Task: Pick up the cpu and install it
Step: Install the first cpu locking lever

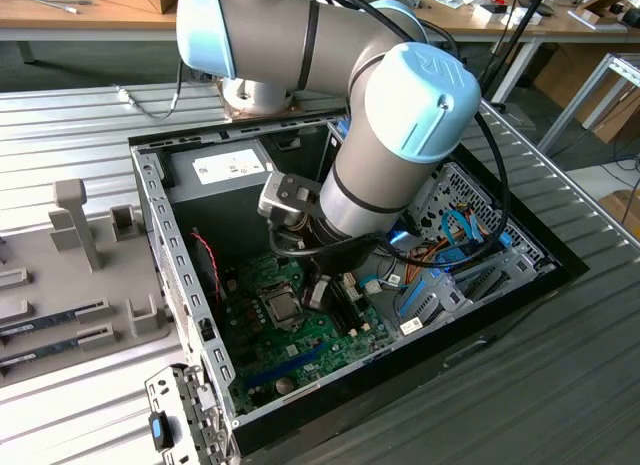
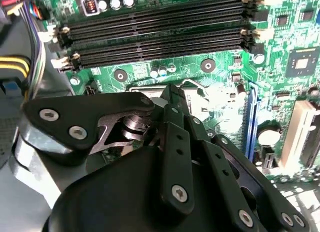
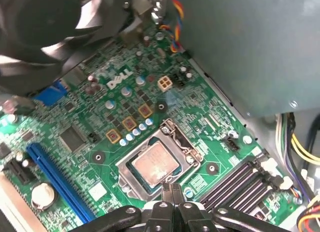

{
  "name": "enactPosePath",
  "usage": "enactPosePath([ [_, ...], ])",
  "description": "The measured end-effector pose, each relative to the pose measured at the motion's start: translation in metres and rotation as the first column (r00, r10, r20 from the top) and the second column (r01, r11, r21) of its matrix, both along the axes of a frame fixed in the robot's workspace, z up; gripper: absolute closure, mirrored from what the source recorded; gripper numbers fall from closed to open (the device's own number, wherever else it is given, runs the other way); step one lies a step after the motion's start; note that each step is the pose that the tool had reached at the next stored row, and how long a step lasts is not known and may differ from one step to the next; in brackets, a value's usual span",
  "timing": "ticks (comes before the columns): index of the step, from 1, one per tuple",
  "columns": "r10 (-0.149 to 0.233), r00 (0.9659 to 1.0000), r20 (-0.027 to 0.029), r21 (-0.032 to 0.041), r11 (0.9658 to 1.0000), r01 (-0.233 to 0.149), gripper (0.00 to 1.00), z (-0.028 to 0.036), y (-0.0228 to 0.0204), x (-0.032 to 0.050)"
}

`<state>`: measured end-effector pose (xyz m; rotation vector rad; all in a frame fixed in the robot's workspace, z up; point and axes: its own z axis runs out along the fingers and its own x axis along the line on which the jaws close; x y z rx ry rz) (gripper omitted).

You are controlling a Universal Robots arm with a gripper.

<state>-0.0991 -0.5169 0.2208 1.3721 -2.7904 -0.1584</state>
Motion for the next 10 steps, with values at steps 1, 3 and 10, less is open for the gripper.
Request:
enactPosePath([
  [1,-0.026,0.9997,0.0,-0.0011,0.9997,0.026,0.89,-0.0002,0.0,0.0],
  [3,-0.081,0.9967,0.0001,-0.0033,0.9967,0.081,0.89,-0.0006,0.0,0.0],
  [10,-0.218,0.976,0.0007,-0.008,0.976,0.218,0.89,-0.0019,0.0,0.0],
])
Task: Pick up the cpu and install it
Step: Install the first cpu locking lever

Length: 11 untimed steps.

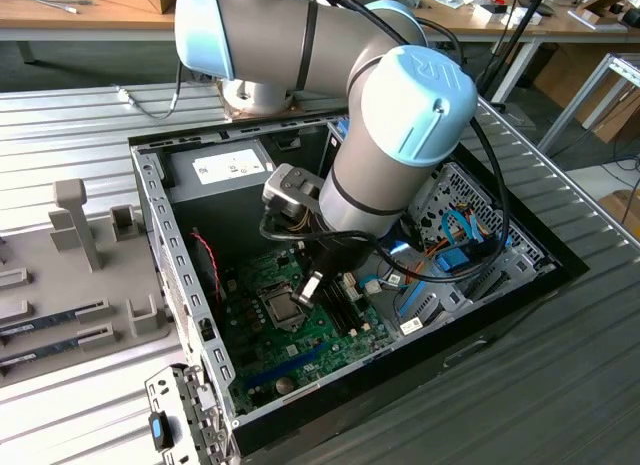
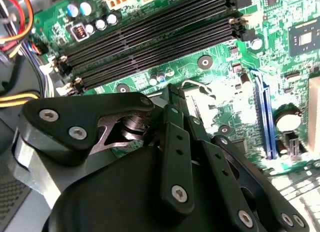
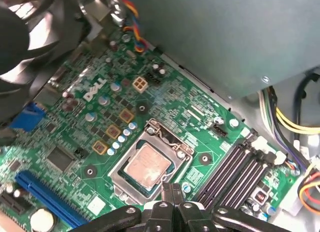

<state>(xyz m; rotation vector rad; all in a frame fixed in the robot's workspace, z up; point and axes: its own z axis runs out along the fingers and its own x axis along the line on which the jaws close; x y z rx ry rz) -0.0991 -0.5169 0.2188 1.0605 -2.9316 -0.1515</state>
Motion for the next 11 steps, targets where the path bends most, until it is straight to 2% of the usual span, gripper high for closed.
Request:
enactPosePath([
  [2,-0.038,0.9993,0.0,-0.0004,0.9993,0.038,0.89,-0.0005,0.0,0.0],
  [4,-0.076,0.9971,0.0001,-0.0007,0.9971,0.076,0.89,-0.001,0.0,0.0],
  [5,-0.109,0.994,0.0001,-0.001,0.994,0.109,0.89,-0.0014,0.0,0.0],
  [6,-0.148,0.989,0.0002,-0.0016,0.989,0.148,0.89,-0.0018,0.0,0.0],
  [8,-0.174,0.9847,0.0006,-0.004,0.9847,0.174,0.89,-0.0019,0.0,0.0],
  [9,-0.199,0.9801,0.0023,-0.0127,0.98,0.199,0.89,-0.002,0.0,-0.0001],
  [10,-0.212,0.9773,0.0053,-0.0277,0.9769,0.212,0.89,-0.0019,0.0,0.0],
  [11,-0.222,0.975,0.0108,-0.052,0.9736,0.222,0.89,-0.002,0.0,-0.0001],
])
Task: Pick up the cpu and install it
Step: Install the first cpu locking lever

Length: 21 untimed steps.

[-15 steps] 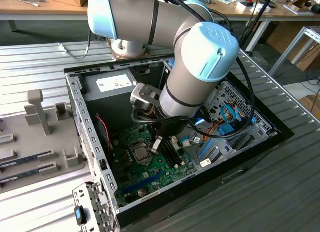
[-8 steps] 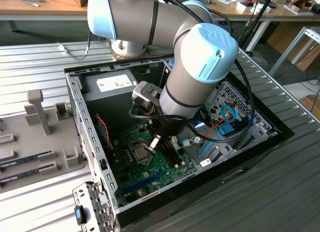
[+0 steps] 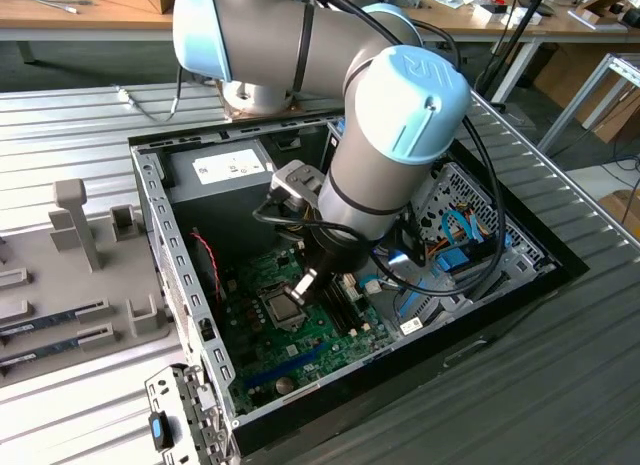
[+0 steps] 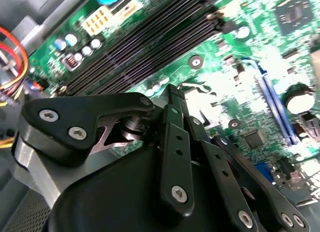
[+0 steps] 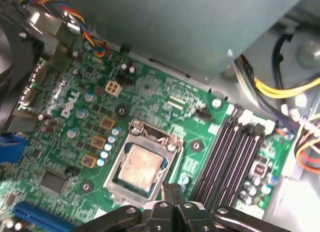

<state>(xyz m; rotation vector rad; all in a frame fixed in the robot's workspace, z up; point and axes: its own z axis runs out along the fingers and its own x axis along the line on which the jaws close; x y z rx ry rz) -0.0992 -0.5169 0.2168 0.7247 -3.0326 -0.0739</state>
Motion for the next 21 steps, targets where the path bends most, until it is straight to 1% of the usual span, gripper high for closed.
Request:
enactPosePath([
  [1,-0.009,1.0,0.0002,-0.0177,0.9998,0.009,0.89,-0.0001,0.0,0.0001],
  [2,-0.017,0.9998,0.0004,-0.0219,0.9996,0.017,0.89,-0.0002,0.0,0.0001],
  [3,-0.03,0.9996,0.0003,-0.0243,0.9993,0.03,0.89,-0.0002,0.0,0.0002],
  [4,-0.044,0.999,0.0003,-0.025,0.9987,0.044,0.89,0.0,0.0,0.0001],
  [5,-0.072,0.9974,0.0003,-0.0256,0.9971,0.072,0.89,0.0,0.0,0.0001],
  [6,-0.099,0.9951,0.0004,-0.026,0.9947,0.099,0.89,-0.0001,0.0,0.0001],
  [7,-0.127,0.9919,0.0004,-0.0266,0.9916,0.127,0.89,0.0,0.0,0.0001],
  [9,-0.184,0.9829,0.0007,-0.028,0.9825,0.184,0.89,0.0,0.0,0.0001],
  [10,-0.196,0.9807,0.0006,-0.0281,0.9803,0.196,0.89,0.0,0.0,0.0001],
  [11,-0.212,0.9773,0.0007,-0.0283,0.9769,0.212,0.89,0.0,0.0,0.0001],
  [13,-0.266,0.9641,0.0007,-0.0283,0.9637,0.266,0.89,-0.0004,0.0,0.0001],
  [14,-0.281,0.9598,0.0007,-0.0283,0.9594,0.281,0.89,-0.0006,0.0,0.0001],
  [15,-0.319,0.9478,0.0007,-0.0283,0.9474,0.319,0.89,-0.001,0.0,0.0001],
  [16,-0.356,0.9345,0.0007,-0.0283,0.9341,0.356,0.89,-0.0015,0.0,0.0001],
  [17,-0.386,0.9225,0.0007,-0.0282,0.9222,0.386,0.89,-0.0021,0.0,0.0],
  [18,-0.409,0.9126,0.0007,-0.0283,0.9122,0.409,0.89,-0.0027,0.0001,0.0001],
  [21,-0.41,0.9121,0.0007,-0.0283,0.9117,0.41,0.89,-0.0028,0.0,0.0001],
])
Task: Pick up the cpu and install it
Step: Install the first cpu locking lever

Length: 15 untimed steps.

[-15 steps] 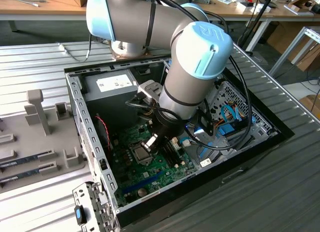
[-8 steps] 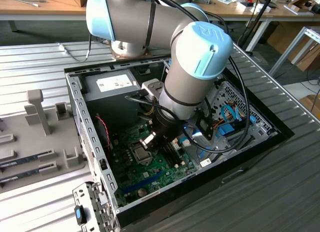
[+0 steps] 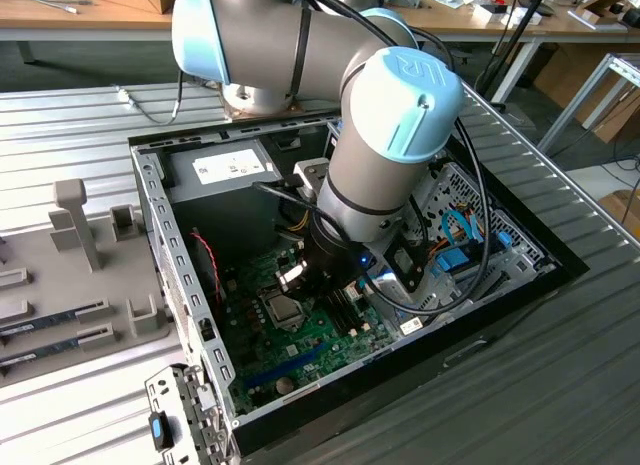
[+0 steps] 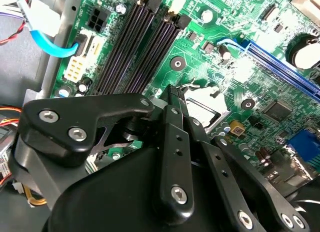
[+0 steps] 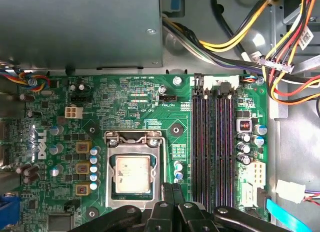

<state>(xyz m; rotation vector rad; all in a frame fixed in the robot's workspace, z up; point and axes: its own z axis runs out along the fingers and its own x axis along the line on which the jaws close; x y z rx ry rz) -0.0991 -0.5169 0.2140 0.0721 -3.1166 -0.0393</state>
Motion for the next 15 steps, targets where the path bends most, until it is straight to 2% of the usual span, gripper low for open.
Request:
enactPosePath([
  [2,-0.001,1.0,0.0,0.0,1.0,0.001,0.89,-0.0001,0.0,0.0],
  [3,-0.001,1.0,0.0,0.0,1.0,0.001,0.83,-0.0001,0.0,0.0],
  [5,-0.001,1.0,0.0,0.0001,1.0,0.001,0.83,-0.0002,0.0,0.0],
  [6,-0.002,1.0,0.0,0.0,1.0,0.002,0.76,-0.0003,0.0,0.0],
  [8,-0.002,1.0,0.0002,-0.0009,1.0,0.002,0.76,-0.0006,0.0001,-0.0001],
  [10,-0.002,1.0,0.0,-0.0278,0.9996,0.002,0.76,-0.0015,0.0,-0.0008],
  [11,-0.002,1.0,0.0001,-0.0329,0.9995,0.002,0.76,-0.0017,0.0001,-0.0014],
  [15,-0.002,1.0,0.0002,-0.0339,0.9994,0.002,0.76,-0.002,0.0023,-0.0018],
])
